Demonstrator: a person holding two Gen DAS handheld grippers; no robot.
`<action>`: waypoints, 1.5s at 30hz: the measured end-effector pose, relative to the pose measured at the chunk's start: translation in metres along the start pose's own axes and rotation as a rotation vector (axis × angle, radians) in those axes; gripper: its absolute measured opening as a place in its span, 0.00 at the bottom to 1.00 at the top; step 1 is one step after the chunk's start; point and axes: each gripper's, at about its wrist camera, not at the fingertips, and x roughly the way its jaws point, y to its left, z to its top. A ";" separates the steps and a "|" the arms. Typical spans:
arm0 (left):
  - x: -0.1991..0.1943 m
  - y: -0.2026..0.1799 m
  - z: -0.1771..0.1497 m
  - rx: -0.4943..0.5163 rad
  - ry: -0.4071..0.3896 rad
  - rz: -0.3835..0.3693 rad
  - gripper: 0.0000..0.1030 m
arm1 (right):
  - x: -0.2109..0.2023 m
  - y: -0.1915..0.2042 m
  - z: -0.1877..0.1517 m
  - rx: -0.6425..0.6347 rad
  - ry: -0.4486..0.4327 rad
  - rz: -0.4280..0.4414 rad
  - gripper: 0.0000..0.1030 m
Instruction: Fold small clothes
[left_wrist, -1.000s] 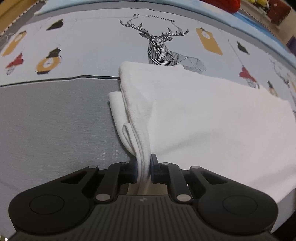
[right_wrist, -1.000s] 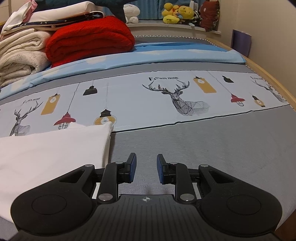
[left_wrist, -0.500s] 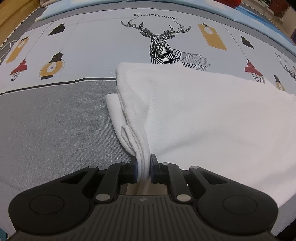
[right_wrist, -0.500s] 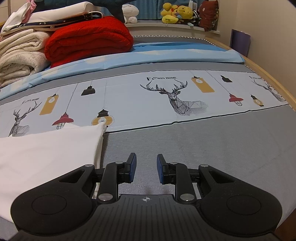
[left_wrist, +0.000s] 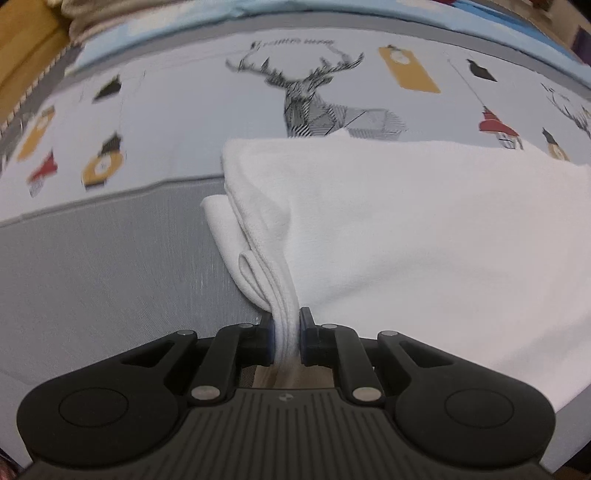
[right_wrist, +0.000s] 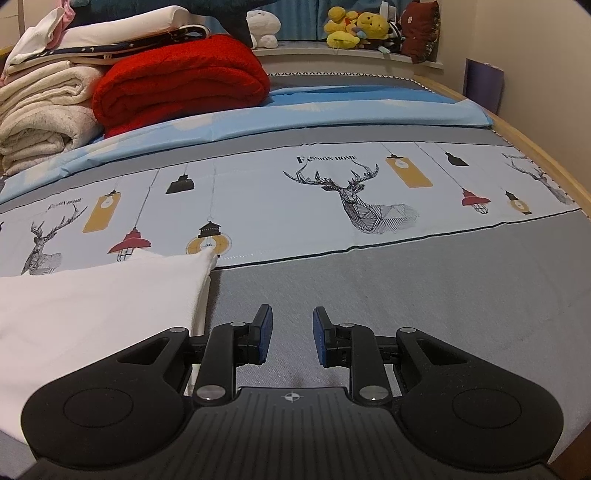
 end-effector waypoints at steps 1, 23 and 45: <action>-0.004 -0.003 0.001 0.008 -0.014 0.002 0.12 | -0.001 0.000 0.000 -0.002 -0.003 0.004 0.24; -0.080 -0.155 0.054 -0.154 -0.187 -0.850 0.40 | 0.010 0.021 0.005 -0.030 0.012 0.038 0.24; -0.055 -0.074 0.009 0.093 -0.020 -0.391 0.40 | 0.106 0.119 -0.001 0.178 0.399 0.309 0.41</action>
